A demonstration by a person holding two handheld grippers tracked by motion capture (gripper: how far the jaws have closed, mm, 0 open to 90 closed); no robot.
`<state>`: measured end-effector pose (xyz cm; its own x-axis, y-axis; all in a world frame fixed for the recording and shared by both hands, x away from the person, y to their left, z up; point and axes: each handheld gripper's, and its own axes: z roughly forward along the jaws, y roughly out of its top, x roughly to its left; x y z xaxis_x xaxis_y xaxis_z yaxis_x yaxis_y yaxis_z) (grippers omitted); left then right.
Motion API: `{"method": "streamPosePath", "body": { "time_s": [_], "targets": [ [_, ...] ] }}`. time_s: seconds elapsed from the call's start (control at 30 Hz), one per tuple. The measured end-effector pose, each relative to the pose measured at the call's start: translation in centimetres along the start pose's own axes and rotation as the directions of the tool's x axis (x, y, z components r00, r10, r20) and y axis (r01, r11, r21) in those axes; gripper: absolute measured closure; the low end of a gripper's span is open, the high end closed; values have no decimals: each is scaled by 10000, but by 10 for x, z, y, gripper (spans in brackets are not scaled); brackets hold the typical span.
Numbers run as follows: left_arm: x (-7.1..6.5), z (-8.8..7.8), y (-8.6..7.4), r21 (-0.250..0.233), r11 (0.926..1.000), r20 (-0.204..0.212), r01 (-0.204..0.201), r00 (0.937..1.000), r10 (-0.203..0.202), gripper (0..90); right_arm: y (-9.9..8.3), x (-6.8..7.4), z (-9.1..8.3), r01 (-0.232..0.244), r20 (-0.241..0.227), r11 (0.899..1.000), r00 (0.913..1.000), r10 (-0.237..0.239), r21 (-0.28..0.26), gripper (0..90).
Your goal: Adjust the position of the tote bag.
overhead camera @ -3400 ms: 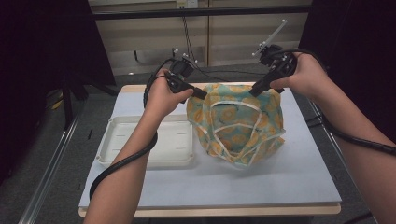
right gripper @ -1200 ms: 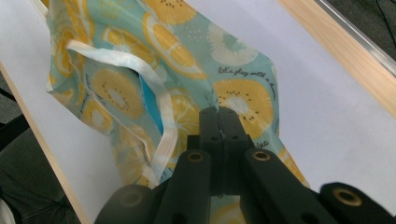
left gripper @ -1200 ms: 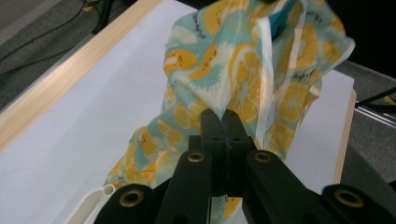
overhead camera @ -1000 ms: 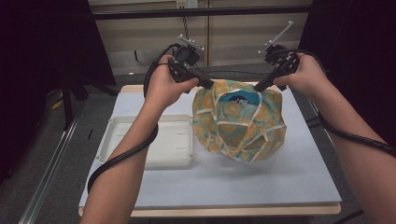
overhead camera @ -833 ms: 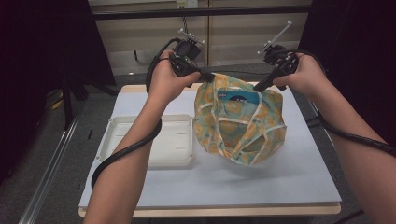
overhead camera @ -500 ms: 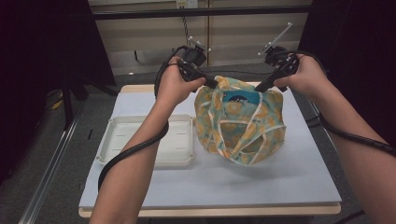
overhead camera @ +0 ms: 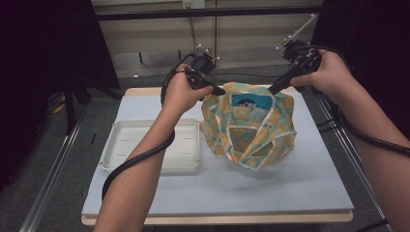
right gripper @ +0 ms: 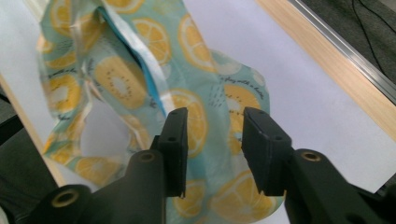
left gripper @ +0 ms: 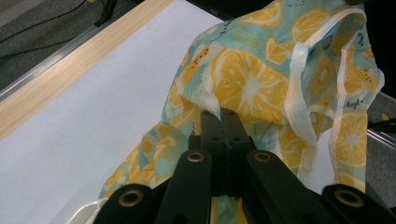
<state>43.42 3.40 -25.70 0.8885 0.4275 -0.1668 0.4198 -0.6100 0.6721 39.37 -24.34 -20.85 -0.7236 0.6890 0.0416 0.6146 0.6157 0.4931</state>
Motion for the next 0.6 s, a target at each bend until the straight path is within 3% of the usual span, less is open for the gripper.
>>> {"method": "streamPosePath", "body": {
  "time_s": [0.17, 0.4, 0.5, 0.6],
  "targets": [
    [1, 1, -1, 139, 9999, -18, -8, 10000, 8, 900, -3, 6, -5, 206, -224, 9998, 9995, -205, 46, 582],
    [0, 0, -2, 102, 9999, -125, 38, 9999, -37, 900, -11, 11, 3, 624, -472, 9968, 9971, -600, 501, 571],
    [0, -1, -2, 67, 9999, -91, 136, 9999, -136, 900, -11, 11, 7, 843, -528, 9938, 9953, -806, 729, 637],
    [1, -1, -3, 70, 9999, -111, 73, 9999, -73, 900, -11, 11, 9, 912, -381, 9898, 9954, -875, 1090, 762]
  ]
}}
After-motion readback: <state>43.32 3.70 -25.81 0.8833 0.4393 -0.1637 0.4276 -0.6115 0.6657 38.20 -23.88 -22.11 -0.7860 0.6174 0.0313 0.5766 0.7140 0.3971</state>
